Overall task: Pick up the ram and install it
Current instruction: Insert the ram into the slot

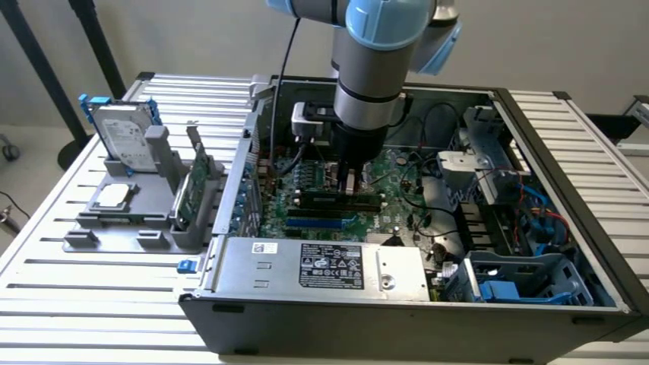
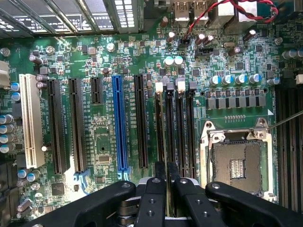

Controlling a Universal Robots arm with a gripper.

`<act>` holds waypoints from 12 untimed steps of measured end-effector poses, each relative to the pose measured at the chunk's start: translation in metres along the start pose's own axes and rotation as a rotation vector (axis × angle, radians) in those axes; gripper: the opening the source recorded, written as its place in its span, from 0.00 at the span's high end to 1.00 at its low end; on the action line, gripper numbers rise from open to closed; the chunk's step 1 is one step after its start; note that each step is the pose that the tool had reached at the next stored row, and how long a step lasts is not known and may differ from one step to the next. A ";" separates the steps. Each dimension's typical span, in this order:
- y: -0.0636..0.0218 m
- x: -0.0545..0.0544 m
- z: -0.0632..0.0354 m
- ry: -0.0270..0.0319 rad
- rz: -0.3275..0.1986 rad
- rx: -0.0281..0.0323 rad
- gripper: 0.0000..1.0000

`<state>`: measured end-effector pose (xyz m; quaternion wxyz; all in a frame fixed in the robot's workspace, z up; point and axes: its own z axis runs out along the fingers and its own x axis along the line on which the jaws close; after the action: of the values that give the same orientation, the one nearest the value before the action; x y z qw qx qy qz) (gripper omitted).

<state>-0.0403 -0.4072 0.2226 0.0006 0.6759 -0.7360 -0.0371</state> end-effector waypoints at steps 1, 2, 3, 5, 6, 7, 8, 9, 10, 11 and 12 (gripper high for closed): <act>0.0000 0.000 0.0000 0.0001 0.000 0.0000 0.86; 0.0000 0.000 0.0001 -0.0001 0.000 -0.0001 0.86; 0.0000 0.000 0.0002 -0.0003 0.000 0.0000 0.84; 0.0000 0.000 0.0002 -0.0002 0.000 0.0001 0.84; 0.0000 0.000 0.0001 -0.0003 0.000 0.0001 0.78; 0.0000 0.000 -0.0006 -0.0001 0.000 0.0000 0.78; 0.0001 0.000 -0.0020 -0.0004 0.000 0.0001 0.78; 0.0002 0.000 -0.0042 -0.0006 0.000 0.0000 0.78; 0.0004 0.000 -0.0070 -0.0005 0.000 0.0000 0.78; 0.0005 -0.001 -0.0099 -0.0006 0.000 -0.0001 0.78; 0.0007 -0.001 -0.0125 -0.0006 0.000 -0.0001 0.78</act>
<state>-0.0403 -0.4071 0.2351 0.0004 0.6759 -0.7360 -0.0373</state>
